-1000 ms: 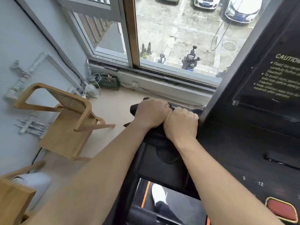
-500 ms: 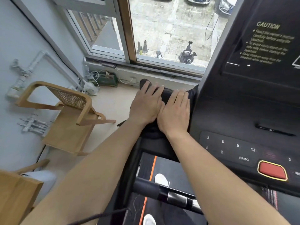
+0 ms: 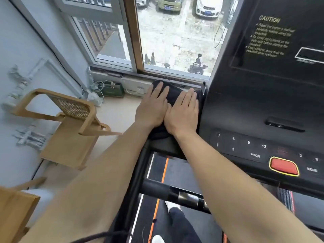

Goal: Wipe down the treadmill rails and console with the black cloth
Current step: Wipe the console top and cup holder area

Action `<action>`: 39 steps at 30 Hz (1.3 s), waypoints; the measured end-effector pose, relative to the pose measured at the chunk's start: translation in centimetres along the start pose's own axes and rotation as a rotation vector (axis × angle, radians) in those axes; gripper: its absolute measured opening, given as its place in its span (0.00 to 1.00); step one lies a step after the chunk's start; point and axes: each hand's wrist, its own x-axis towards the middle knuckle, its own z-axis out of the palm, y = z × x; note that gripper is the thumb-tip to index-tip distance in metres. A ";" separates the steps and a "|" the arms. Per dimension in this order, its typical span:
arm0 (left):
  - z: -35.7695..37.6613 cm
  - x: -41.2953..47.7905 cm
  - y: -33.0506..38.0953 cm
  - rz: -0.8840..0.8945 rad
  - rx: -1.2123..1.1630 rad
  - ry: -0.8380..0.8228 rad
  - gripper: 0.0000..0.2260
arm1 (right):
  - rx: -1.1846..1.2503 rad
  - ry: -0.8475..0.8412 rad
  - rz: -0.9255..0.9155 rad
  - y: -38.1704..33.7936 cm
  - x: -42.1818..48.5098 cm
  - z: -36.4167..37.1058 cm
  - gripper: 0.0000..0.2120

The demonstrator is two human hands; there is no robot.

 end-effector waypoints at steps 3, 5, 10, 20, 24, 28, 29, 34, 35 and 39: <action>1.5 -2.3 -0.5 0.025 0.113 0.026 0.25 | 0.017 -0.014 -0.012 0.2 -3.0 0.2 0.35; 2.8 -5.3 -1.3 -0.005 0.098 0.002 0.27 | 0.038 -0.022 -0.036 0.3 -6.5 0.6 0.35; 4.5 -10.9 -2.6 0.034 0.154 -0.058 0.26 | 0.011 0.032 -0.036 -0.4 -13.1 1.6 0.34; 3.8 -9.7 -1.8 -0.017 0.085 -0.015 0.26 | -0.048 -0.013 -0.150 0.9 -12.2 1.4 0.38; 3.5 -7.7 -1.6 -0.017 0.077 -0.013 0.26 | -0.023 0.027 -0.113 0.7 -11.4 1.3 0.36; 4.0 -11.6 -1.3 0.018 0.116 0.015 0.26 | -0.028 -0.004 -0.239 1.7 -14.9 1.3 0.35; 4.1 -11.9 -1.3 0.008 0.101 0.014 0.26 | -0.035 -0.009 -0.250 2.0 -14.5 1.0 0.35; 3.3 -11.1 -1.1 -0.210 -0.237 0.081 0.24 | 0.062 -0.148 -0.263 0.9 -10.0 -0.8 0.34; 3.1 -10.9 -1.2 -0.268 -0.302 0.092 0.24 | 0.112 -0.167 -0.241 0.5 -9.5 -0.9 0.35; 2.4 -10.5 -0.9 -0.330 -0.361 0.088 0.25 | 0.352 -0.150 -0.149 0.0 -9.2 -1.7 0.34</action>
